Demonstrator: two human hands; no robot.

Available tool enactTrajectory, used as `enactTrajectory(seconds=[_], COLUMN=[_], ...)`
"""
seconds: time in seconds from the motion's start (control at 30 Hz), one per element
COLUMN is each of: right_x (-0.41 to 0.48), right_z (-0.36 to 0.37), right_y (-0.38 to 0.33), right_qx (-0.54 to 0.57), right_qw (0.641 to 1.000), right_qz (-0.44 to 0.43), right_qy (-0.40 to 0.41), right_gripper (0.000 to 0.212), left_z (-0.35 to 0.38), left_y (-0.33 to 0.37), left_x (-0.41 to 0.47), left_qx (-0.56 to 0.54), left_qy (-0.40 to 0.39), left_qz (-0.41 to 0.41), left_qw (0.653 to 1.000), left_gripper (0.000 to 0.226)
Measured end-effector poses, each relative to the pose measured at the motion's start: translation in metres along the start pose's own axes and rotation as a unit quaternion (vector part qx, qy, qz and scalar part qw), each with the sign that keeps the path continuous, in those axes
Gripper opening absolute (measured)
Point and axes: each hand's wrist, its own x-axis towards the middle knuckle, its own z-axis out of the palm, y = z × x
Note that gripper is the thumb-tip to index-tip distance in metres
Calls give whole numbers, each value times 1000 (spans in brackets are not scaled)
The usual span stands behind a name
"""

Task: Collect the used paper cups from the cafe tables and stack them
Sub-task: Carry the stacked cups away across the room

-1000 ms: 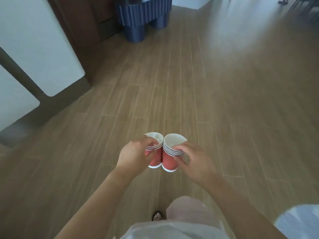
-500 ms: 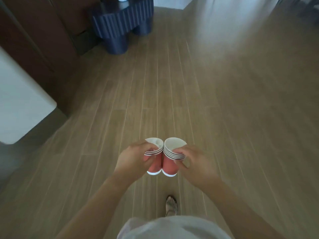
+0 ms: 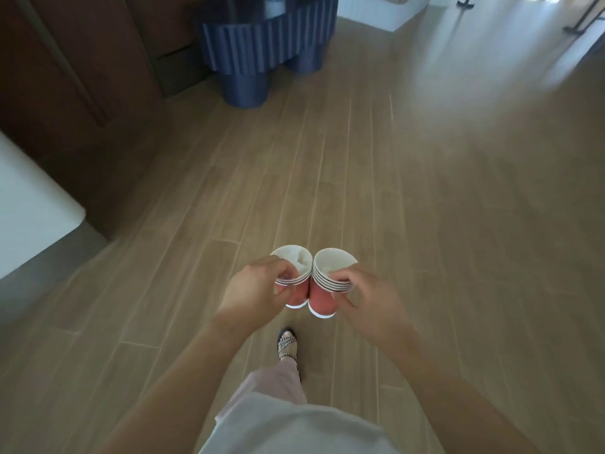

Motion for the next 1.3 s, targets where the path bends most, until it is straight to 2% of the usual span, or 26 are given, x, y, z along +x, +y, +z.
enactTrajectory(seconds=[0.13, 0.33, 0.63, 0.9, 1.13, 1.3], right_x=[118, 273, 520, 740, 911, 1067], right_z=[-22, -47, -76, -126, -107, -89], right_y=[12, 32, 110, 156, 182, 187], right_qx=[-24, -22, -5, -17, -29, -50], right_qw=[1000, 999, 998, 999, 999, 996], right_qz=[-6, 8, 16, -6, -33, -66], right_qy=[-4, 35, 57, 47, 0, -29], right_gripper=[25, 19, 18, 19, 22, 23], left_z=[-28, -60, -57, -75, -87, -122], left_y=[-5, -4, -17, -14, -67, -117], left_x=[123, 287, 553, 769, 914, 1049], left_qx=[17, 36, 61, 64, 42, 54], left_qy=[-8, -8, -20, -1, 2, 22], left_qz=[14, 38, 62, 41, -12, -3], left_qw=[1000, 999, 996, 997, 999, 998], left_gripper=[13, 12, 13, 10, 16, 14])
